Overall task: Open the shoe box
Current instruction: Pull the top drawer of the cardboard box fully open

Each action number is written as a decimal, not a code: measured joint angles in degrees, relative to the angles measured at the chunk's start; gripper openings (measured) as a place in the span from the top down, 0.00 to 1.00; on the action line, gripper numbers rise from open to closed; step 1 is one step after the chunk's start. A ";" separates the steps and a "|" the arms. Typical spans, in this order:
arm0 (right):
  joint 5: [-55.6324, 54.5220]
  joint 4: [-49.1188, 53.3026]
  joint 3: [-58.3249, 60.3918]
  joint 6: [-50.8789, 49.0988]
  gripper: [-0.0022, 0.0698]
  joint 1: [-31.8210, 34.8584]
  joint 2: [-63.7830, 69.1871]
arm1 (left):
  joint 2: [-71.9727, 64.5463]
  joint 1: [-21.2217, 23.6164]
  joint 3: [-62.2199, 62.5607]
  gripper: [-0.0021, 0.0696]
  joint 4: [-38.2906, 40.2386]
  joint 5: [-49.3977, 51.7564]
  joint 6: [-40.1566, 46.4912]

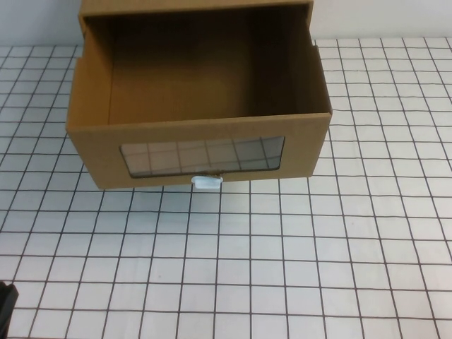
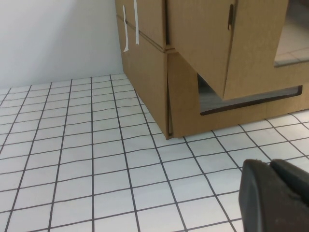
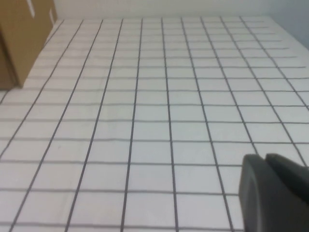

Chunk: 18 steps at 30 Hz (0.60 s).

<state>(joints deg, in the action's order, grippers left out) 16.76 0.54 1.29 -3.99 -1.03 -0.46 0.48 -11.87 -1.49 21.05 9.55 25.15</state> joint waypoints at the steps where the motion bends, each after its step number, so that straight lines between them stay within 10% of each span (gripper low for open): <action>1: 1.10 -2.27 0.00 3.99 0.99 0.00 0.00 | 0.00 0.00 0.00 0.98 0.00 0.00 0.00; 18: 3.46 -6.99 0.00 12.36 0.99 0.00 0.00 | 0.00 0.00 0.00 0.98 0.00 0.00 -0.12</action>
<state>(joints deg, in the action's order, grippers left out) 20.23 -6.45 1.29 8.36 -1.03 -0.46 0.48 -11.87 -1.49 21.05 9.55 25.02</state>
